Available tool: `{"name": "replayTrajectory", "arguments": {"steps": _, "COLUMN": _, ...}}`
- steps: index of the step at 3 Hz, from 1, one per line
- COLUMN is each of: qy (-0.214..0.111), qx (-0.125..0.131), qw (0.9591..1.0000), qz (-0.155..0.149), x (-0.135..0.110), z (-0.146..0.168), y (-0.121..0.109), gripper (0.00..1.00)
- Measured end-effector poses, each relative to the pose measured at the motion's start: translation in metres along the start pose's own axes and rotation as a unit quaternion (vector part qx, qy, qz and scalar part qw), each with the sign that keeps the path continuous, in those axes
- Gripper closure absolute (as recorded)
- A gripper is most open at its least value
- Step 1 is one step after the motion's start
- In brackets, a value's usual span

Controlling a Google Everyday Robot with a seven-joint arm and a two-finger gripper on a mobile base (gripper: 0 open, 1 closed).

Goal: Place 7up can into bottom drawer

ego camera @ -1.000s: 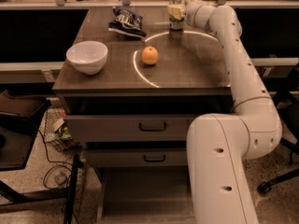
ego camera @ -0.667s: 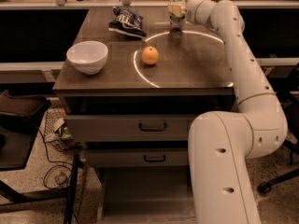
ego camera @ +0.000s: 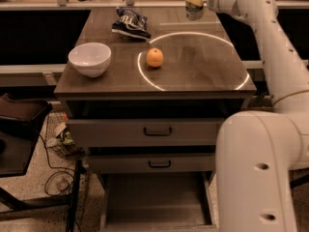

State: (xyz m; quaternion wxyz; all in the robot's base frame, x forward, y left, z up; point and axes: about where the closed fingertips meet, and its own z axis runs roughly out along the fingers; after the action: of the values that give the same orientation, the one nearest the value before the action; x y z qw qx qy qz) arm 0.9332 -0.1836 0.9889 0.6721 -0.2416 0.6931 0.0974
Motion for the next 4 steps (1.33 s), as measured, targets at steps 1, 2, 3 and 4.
{"name": "replayTrajectory", "arguments": {"steps": 1, "qy": -0.004, "qx": 0.004, "qw": 0.9999, "qz": -0.010, "x": -0.021, "z": -0.038, "y": -0.004, "gripper": 1.00}}
{"name": "replayTrajectory", "arguments": {"steps": 2, "qy": -0.028, "qx": 0.020, "qw": 0.9991, "qz": -0.024, "x": -0.048, "z": -0.102, "y": -0.001, "gripper": 1.00}}
{"name": "replayTrajectory", "arguments": {"steps": 3, "qy": -0.037, "qx": 0.022, "qw": 0.9987, "qz": -0.027, "x": -0.043, "z": -0.137, "y": 0.017, "gripper": 1.00}}
{"name": "replayTrajectory", "arguments": {"steps": 4, "qy": -0.051, "qx": 0.004, "qw": 0.9986, "qz": -0.016, "x": -0.036, "z": -0.180, "y": 0.033, "gripper": 1.00}}
